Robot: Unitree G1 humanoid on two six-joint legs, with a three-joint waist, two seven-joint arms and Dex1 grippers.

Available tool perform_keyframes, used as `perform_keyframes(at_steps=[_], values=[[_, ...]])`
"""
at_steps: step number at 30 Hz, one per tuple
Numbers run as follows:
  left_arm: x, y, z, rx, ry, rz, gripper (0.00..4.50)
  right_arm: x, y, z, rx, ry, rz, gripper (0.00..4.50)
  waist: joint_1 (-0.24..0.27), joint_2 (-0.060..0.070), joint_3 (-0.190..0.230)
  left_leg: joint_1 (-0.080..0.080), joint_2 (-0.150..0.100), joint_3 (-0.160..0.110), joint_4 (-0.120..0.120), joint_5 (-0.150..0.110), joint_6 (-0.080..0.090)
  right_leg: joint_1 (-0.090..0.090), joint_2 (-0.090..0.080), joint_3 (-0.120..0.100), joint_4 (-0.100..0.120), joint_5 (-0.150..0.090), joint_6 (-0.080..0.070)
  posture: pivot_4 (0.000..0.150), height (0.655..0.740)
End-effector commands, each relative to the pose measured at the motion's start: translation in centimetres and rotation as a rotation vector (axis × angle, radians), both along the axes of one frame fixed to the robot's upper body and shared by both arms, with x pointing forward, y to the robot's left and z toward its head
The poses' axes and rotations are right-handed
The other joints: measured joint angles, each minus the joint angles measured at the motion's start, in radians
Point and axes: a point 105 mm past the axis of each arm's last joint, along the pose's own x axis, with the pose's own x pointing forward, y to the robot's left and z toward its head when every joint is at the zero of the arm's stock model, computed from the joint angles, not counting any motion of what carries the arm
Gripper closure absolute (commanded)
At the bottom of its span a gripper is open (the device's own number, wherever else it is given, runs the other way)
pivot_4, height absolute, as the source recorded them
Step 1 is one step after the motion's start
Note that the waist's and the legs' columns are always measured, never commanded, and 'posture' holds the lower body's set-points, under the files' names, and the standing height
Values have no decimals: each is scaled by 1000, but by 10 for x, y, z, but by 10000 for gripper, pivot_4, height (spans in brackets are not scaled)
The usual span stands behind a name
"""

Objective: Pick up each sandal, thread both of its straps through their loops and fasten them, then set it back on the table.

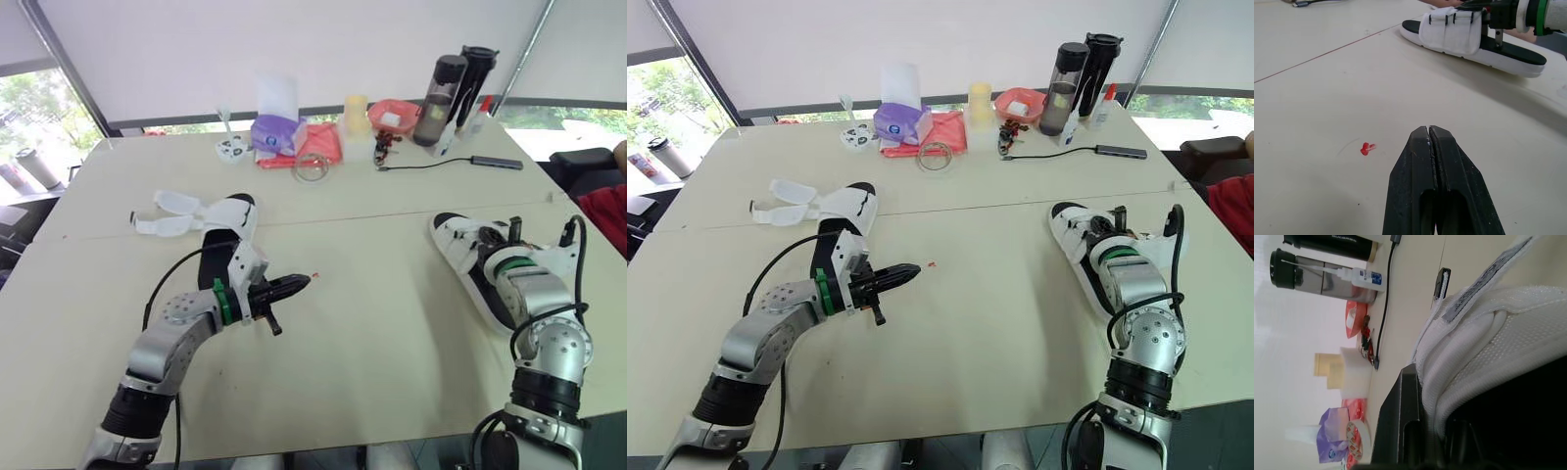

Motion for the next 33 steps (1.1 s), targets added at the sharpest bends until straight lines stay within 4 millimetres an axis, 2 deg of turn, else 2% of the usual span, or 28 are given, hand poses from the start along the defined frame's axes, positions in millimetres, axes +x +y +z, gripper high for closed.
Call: perform_keyframes(at_steps=[1,2,5,11,16,22,28,30,31,33], values=[[0,2,7,-9,-37,13,45000,-2,9,17,-28,-70,31,44119,0,0,0,1,0,0,0,0,0,0,0,1,1,0,0,1500,7400],[-1,2,6,-9,-37,14,45000,-2,10,16,-44,-68,35,44119,1,0,0,1,0,1,0,0,0,0,0,2,1,0,-1,1500,7400],[-2,2,6,-9,-35,16,45000,-3,13,13,-106,-63,43,31620,2,0,0,1,0,2,0,0,0,0,1,4,1,-1,-2,1500,7400],[0,5,6,-8,-33,21,45000,-9,14,14,-175,-76,55,532,4,0,0,1,0,2,1,0,0,0,1,5,1,-1,-1,1500,7400],[0,7,6,-4,-33,21,45000,-23,21,17,-224,-96,95,532,5,0,0,1,0,2,1,0,0,0,1,5,1,-1,-1,1500,7400],[1,15,7,-6,-29,56,45000,-71,55,12,-269,-144,331,532,5,0,0,1,1,1,0,0,0,0,1,6,0,-2,-3,1500,7400],[7,25,20,-84,-55,180,45000,-113,87,4,-296,-176,620,532,7,-1,0,1,3,2,1,0,1,1,2,8,-2,-2,-4,1500,7400],[9,32,24,-121,-49,254,45000,-131,111,2,-403,-203,827,532,9,-2,0,1,3,2,2,0,0,2,2,8,-3,-2,-4,1500,7400],[11,39,26,-153,-36,324,45000,-139,127,2,-549,-215,968,532,6,-2,0,1,3,2,2,0,0,2,2,8,-3,-2,-4,1500,7400],[13,51,28,-209,-17,450,45000,-147,144,3,-770,-255,1157,532,3,-3,-1,1,3,5,2,0,0,2,2,11,-4,-2,-3,1500,7400]])
